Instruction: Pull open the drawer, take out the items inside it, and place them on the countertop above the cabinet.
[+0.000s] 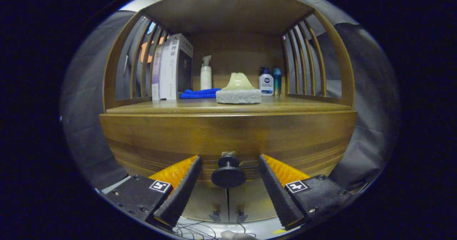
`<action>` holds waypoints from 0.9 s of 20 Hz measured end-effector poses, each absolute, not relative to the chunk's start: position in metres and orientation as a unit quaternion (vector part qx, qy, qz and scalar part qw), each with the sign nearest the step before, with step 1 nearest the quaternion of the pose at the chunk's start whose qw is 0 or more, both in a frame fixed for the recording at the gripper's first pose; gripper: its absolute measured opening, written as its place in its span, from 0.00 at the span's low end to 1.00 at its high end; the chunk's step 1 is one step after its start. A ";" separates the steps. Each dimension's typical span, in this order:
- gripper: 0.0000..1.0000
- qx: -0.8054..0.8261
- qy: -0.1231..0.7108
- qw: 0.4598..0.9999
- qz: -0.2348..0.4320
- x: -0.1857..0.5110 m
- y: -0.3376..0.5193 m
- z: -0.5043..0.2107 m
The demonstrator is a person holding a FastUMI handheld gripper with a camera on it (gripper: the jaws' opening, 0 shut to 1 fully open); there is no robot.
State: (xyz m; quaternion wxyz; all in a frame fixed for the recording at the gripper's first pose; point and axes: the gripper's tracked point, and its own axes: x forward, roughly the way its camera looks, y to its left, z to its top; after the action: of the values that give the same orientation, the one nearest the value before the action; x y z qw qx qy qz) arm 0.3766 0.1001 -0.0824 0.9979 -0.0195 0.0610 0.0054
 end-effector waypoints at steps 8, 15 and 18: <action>1.00 -0.017 0.064 0.998 0.000 0.378 0.101 -0.084; 1.00 -0.026 0.130 0.991 0.019 0.368 0.102 -0.089; 1.00 -0.017 0.133 0.991 0.027 0.340 0.089 -0.076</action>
State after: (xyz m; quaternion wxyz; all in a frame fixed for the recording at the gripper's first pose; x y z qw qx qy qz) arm 0.3395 0.0887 -0.0763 0.9906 -0.0174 0.1329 0.0274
